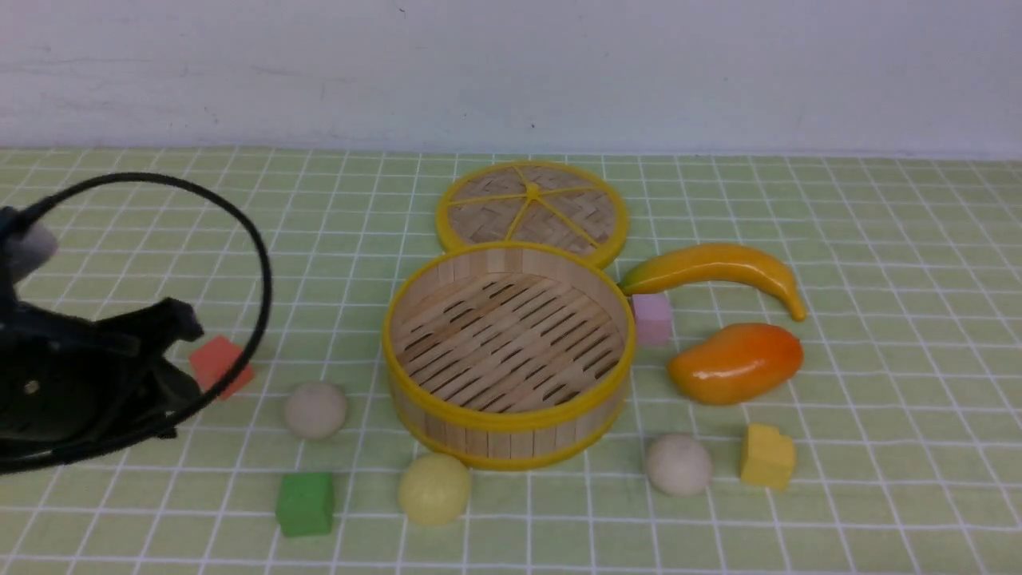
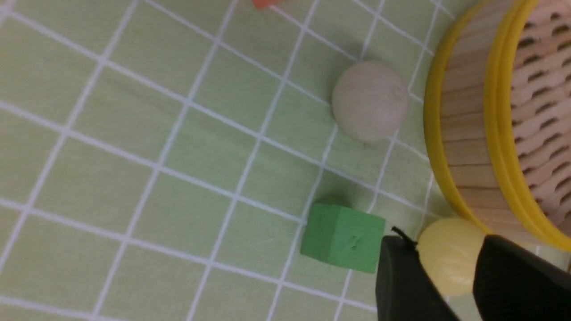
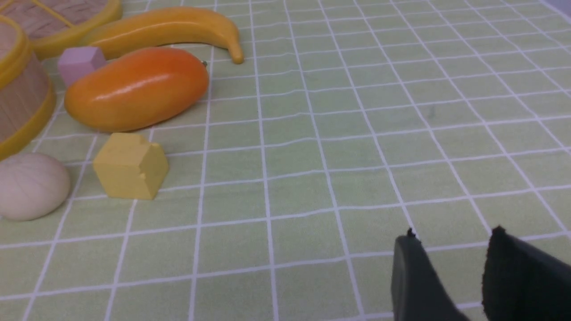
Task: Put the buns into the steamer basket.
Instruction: Use the left arm to grab a steamed stuffed bun
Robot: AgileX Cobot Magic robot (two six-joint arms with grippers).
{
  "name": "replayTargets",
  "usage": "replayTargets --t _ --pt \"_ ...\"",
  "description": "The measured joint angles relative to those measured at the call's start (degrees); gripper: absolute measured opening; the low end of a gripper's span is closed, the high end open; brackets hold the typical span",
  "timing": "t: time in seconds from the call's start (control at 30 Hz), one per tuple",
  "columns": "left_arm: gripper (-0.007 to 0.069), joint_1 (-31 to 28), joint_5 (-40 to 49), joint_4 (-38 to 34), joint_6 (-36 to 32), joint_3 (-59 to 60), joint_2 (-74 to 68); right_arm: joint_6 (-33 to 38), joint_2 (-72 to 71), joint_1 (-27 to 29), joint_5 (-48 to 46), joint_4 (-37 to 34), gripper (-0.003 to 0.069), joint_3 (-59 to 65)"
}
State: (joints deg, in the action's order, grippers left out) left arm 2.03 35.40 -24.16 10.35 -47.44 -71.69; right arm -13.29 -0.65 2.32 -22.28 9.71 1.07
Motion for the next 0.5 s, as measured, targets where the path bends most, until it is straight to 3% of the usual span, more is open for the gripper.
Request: replayTargets --t 0.2,0.5 --pt "0.0238 0.0 7.9 -6.9 -14.1 -13.2 -12.1 0.0 0.0 0.0 0.0 0.0 0.0239 0.0" --pt "0.0238 0.9 19.3 -2.8 -13.2 -27.1 -24.5 0.0 0.0 0.0 0.0 0.0 0.0239 0.0"
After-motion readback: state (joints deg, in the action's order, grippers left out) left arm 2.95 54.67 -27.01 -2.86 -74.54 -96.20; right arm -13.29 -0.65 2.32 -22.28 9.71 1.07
